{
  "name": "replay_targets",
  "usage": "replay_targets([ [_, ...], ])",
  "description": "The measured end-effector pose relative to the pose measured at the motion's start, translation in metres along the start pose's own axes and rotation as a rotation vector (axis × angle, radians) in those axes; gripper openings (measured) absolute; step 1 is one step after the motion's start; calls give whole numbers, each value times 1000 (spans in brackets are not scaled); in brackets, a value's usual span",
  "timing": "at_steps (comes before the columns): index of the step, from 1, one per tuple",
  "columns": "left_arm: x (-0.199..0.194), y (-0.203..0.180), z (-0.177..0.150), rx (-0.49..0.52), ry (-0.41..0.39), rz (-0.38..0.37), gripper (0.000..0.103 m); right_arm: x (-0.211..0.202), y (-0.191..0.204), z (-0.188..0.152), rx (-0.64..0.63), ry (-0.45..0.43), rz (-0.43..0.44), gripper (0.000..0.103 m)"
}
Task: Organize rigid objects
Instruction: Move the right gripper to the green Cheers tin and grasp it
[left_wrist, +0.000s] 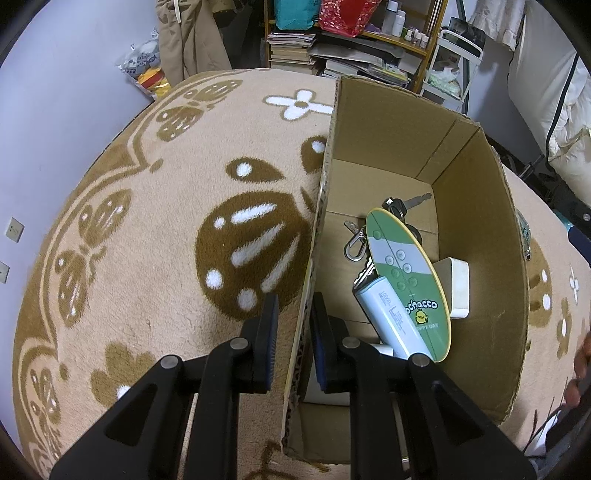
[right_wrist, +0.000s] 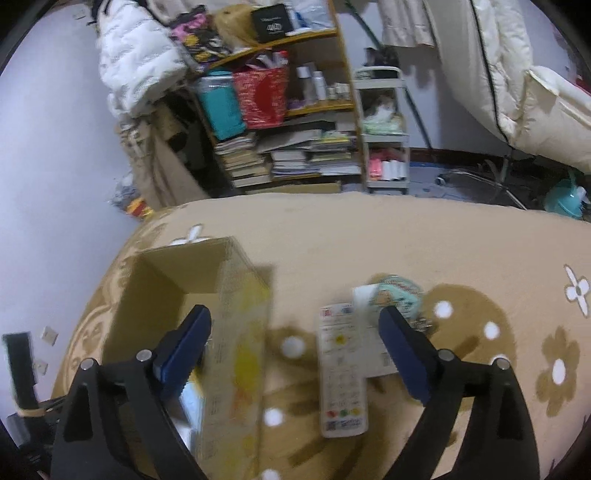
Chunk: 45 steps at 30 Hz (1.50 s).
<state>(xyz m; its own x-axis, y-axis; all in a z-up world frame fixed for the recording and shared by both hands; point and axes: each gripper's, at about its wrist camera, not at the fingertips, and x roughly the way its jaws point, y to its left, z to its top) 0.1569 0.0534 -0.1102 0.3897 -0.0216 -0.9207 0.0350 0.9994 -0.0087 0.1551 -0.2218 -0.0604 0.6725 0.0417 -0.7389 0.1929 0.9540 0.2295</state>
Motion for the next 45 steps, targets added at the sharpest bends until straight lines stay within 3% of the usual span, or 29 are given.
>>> replay_targets([
  [15,-1,0,-1,-2,-6,-8,17,59,-58,15,77,18,-138,99],
  [23,0,1,-2,-2,-4,-7,17,93,-75,7,124,78,-151,98],
  [30,1,3,0,-8,4,-18,17,102,-90,-1,190,87,-124,82],
  [34,3,4,1,-8,6,-19,17,104,-85,-4,134,96,-144,78],
  [36,3,4,1,-10,8,-21,17,107,-80,-6,108,112,-153,67],
  [41,4,6,1,-18,9,-31,17,100,-75,-9,80,100,-200,67],
  [45,5,7,1,-18,9,-30,17,88,-76,-11,99,85,-179,67],
])
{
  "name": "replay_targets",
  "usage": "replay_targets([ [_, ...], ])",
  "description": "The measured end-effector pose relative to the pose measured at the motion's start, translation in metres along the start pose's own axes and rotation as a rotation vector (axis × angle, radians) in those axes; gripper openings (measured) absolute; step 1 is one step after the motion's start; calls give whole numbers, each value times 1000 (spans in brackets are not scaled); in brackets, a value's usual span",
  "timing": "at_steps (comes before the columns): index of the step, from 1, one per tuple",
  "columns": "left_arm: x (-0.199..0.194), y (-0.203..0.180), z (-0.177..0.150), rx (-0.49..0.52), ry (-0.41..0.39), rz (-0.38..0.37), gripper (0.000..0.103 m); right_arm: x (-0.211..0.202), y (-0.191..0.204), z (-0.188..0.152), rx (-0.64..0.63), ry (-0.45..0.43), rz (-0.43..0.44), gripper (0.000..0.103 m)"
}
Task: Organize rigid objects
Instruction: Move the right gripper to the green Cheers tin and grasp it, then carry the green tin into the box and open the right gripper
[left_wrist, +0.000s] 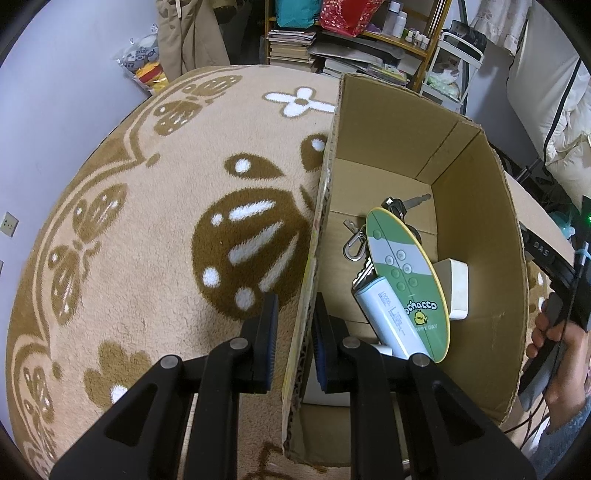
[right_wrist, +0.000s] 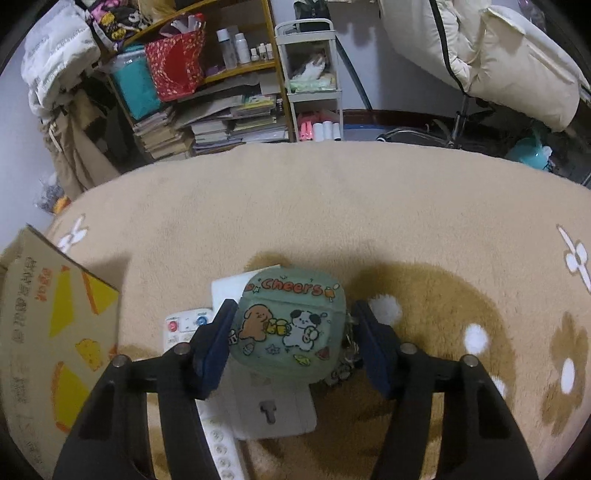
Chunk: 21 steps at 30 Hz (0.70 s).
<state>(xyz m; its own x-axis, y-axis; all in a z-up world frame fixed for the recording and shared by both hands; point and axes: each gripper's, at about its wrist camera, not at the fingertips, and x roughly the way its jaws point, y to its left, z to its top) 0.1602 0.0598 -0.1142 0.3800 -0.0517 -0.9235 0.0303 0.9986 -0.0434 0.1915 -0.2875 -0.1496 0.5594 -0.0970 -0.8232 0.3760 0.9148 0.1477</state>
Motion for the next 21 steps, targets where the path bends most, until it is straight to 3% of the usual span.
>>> replay_targets([
  [9,0,0,0,-1,0,-2,17,-41,6,-11,-58,-68,27,67],
  [13,0,0,0,-2,1,-2,17,-63,19,-12,-86,-112,86,67],
  [21,1,0,-1,0,0,2,17,-107,71,-6,-135,-185,290,67],
])
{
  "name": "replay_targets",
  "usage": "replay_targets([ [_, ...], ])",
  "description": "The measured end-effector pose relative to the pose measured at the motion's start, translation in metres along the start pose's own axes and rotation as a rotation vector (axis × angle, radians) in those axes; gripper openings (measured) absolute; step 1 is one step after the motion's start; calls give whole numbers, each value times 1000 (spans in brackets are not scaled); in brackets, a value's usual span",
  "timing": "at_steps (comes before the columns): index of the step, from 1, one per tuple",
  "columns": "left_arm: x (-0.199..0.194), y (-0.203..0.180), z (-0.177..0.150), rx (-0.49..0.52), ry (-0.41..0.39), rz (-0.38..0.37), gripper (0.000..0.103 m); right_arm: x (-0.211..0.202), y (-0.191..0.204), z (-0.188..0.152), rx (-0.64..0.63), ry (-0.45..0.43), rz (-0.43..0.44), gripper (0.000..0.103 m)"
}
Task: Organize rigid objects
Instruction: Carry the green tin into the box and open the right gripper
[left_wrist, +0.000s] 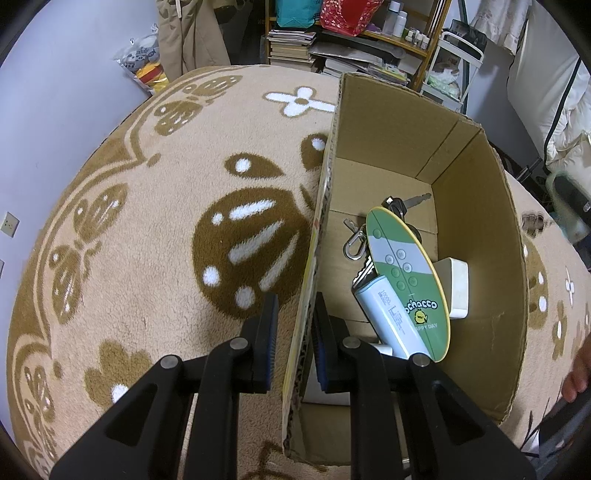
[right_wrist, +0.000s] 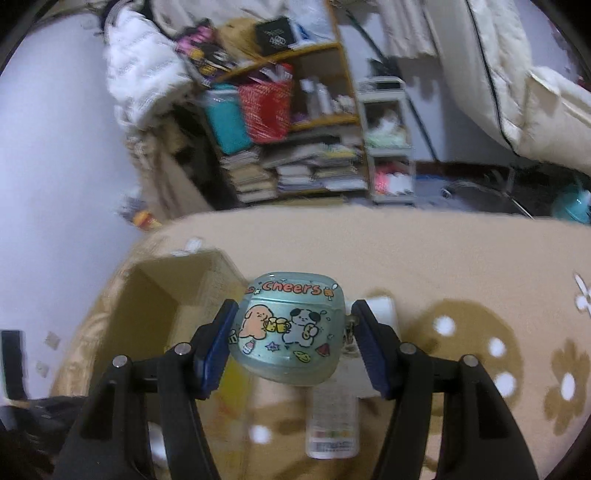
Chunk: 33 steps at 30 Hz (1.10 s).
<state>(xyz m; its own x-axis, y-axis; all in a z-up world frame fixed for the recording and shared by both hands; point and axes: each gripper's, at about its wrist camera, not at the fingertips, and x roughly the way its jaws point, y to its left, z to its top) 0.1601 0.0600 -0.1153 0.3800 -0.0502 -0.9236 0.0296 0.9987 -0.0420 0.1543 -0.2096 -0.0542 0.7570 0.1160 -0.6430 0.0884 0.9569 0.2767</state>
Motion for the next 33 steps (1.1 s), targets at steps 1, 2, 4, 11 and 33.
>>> replay_targets([
  [1,0,0,0,1,0,1,17,-3,10,2,-13,-9,23,67],
  [2,0,0,0,2,0,2,17,-7,21,4,-26,-18,51,67],
  [4,-1,-1,0,5,-1,4,17,-11,37,5,-46,-24,92,67],
  [11,-1,-1,-2,7,0,4,17,-8,93,-8,-161,25,174,67],
  [33,0,2,-3,-5,9,-17,17,23,101,-53,-286,164,75,67],
])
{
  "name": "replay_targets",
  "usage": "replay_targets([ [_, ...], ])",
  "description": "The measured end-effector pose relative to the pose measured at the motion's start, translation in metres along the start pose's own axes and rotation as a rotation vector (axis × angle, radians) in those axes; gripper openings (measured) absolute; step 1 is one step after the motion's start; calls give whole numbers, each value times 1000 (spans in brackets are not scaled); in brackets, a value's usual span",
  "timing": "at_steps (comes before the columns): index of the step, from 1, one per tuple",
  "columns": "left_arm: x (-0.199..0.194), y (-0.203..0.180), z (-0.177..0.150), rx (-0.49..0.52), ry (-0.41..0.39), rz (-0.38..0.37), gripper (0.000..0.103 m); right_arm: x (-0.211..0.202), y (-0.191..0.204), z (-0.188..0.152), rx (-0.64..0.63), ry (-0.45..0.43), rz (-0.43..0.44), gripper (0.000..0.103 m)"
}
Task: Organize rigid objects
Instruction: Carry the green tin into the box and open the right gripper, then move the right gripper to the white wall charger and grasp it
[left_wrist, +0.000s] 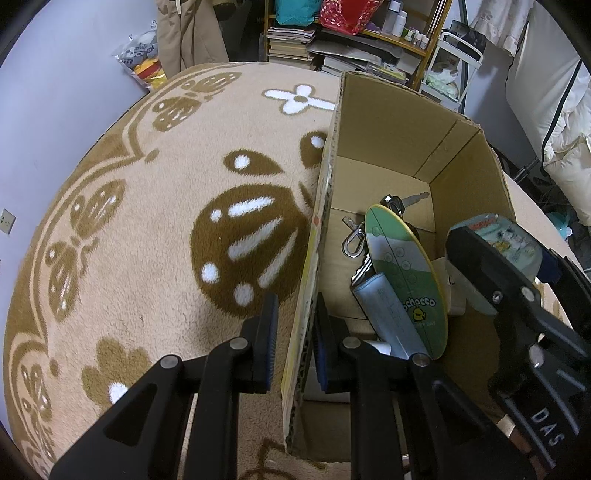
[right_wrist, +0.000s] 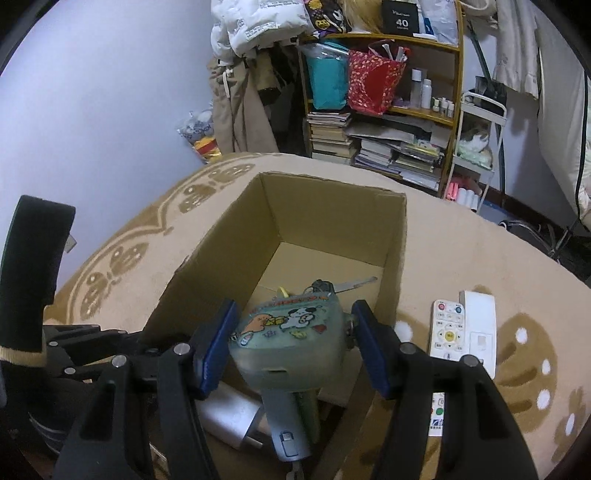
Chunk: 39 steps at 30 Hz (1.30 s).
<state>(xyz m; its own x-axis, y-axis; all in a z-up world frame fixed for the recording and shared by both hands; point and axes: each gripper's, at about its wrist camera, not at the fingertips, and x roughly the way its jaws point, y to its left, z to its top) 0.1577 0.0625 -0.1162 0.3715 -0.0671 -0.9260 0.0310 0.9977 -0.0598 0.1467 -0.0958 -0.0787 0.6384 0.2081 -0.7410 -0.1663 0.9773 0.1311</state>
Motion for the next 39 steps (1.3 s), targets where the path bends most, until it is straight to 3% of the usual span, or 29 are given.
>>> replay_targets([
  [5,0,0,0,1,0,3,18,-14,-6,6,4,-44,-7,68],
  [7,-1,0,0,1,2,5,17,-18,-8,10,12,-59,-13,73],
  [10,-3,-1,0,5,0,5,17,-27,-14,16,14,-110,-81,89],
  [14,-3,-3,0,8,1,9,17,-30,-21,25,17,-125,-104,93],
  [18,-3,-4,-1,15,1,14,17,-30,-32,27,22,-130,-152,103],
  [27,-2,-1,-1,8,7,2,17,-9,-104,10,156,-86,-298,103],
  [39,-2,0,-1,10,7,3,18,20,-162,-24,296,16,-333,103],
])
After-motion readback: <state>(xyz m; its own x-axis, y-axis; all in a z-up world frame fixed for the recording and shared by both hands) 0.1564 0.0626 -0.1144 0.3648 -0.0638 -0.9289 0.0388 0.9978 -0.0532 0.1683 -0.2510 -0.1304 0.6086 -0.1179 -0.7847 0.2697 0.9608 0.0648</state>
